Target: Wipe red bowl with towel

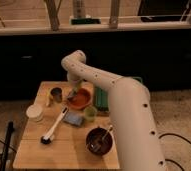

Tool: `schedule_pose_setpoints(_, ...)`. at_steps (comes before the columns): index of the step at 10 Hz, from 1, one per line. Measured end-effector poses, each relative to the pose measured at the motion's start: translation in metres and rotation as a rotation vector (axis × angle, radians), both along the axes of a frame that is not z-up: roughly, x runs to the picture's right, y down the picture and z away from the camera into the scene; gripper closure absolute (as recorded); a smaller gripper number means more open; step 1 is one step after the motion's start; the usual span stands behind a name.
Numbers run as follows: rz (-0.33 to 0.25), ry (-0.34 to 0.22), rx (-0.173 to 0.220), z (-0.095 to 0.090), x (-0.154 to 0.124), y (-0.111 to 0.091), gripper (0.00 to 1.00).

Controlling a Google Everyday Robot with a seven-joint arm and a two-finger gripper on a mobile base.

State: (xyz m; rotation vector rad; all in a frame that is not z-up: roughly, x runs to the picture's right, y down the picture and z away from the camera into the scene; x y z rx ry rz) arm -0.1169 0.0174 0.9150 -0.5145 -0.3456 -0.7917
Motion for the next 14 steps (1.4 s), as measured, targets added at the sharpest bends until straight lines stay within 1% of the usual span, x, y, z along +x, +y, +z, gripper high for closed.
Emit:
schedule_pose_setpoints(1, -0.011, -0.015, -0.007, -0.007, -0.001, 0.009, 1.00)
schedule_pose_setpoints(2, -0.021, -0.028, -0.017, -0.017, 0.001, 0.022, 1.00)
schedule_pose_setpoints(3, -0.023, -0.029, -0.025, -0.025, 0.009, 0.032, 1.00)
schedule_pose_setpoints(4, -0.022, -0.026, -0.035, -0.029, 0.017, 0.037, 1.00)
schedule_pose_setpoints(5, -0.011, -0.007, -0.045, -0.030, 0.035, 0.043, 1.00)
schedule_pose_setpoints(7, 0.016, 0.044, -0.065, -0.030, 0.063, 0.046, 1.00)
schedule_pose_setpoints(8, 0.038, 0.077, -0.069, -0.027, 0.076, 0.043, 1.00)
schedule_pose_setpoints(10, 0.063, 0.107, -0.054, -0.015, 0.082, 0.026, 1.00)
schedule_pose_setpoints(12, 0.069, 0.113, -0.035, 0.001, 0.077, 0.005, 1.00)
schedule_pose_setpoints(13, 0.069, 0.111, -0.027, 0.007, 0.071, -0.003, 1.00)
schedule_pose_setpoints(14, 0.063, 0.097, -0.023, 0.011, 0.061, -0.007, 1.00)
